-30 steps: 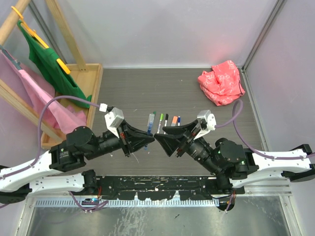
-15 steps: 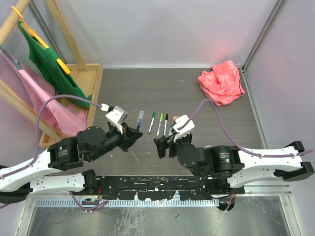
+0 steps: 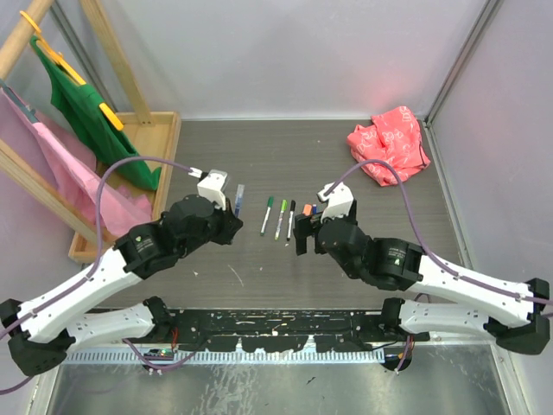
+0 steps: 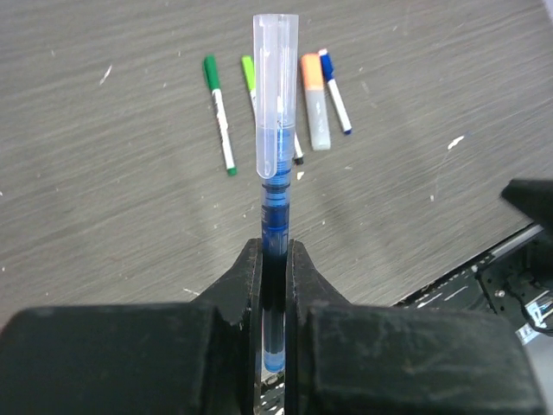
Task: Insert the pens into the pen caps
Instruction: Place the pen at the center of the board.
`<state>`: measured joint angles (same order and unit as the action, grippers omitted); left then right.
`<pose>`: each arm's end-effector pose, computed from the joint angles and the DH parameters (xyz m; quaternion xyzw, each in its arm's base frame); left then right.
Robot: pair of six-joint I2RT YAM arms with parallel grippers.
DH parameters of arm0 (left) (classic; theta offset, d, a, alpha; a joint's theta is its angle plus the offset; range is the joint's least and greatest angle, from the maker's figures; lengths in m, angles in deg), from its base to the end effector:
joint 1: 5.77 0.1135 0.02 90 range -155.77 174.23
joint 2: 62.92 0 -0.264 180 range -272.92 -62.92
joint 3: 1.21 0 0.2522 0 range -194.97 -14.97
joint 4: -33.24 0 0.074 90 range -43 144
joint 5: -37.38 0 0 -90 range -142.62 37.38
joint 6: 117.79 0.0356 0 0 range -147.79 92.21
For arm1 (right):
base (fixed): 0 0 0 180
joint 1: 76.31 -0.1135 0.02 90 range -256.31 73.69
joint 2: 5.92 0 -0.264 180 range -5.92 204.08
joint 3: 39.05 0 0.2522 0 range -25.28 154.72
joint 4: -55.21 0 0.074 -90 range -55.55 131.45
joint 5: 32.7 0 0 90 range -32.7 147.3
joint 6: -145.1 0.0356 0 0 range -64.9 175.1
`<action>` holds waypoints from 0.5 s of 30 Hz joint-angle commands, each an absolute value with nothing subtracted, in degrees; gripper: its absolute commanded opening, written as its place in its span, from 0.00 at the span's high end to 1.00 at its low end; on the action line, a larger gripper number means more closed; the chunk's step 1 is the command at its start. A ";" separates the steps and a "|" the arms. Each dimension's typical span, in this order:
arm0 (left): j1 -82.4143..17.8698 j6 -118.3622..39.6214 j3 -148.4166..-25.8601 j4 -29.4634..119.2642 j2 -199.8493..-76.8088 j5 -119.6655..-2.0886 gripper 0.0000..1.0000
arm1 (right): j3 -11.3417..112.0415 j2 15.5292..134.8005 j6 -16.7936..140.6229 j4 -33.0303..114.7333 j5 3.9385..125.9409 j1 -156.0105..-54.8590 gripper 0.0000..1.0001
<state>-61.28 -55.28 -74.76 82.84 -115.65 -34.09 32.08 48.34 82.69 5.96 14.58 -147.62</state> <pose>0.1171 -0.1504 0.3614 0.1261 0.8440 -0.2292 0.4682 0.0843 0.1739 0.3473 -0.1409 0.8227 0.1335 0.5343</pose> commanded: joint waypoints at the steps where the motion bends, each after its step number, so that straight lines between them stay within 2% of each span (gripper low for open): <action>1: -56.57 -56.29 -72.55 79.12 -118.78 -41.25 1.00 | 28.56 45.52 81.78 9.19 23.79 -140.82 0.01; 5: -51.85 -55.36 -71.69 77.45 -123.85 -45.48 1.00 | 26.08 44.89 81.40 9.77 27.78 -136.97 0.01; 15: -42.67 -53.00 -75.22 72.28 -141.31 -52.26 1.00 | 18.18 38.52 84.73 14.10 31.42 -136.08 0.01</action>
<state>-44.40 -54.79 -72.00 77.48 -136.29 -48.47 19.77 40.85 82.61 9.52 28.81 -136.43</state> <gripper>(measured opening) 0.061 0.988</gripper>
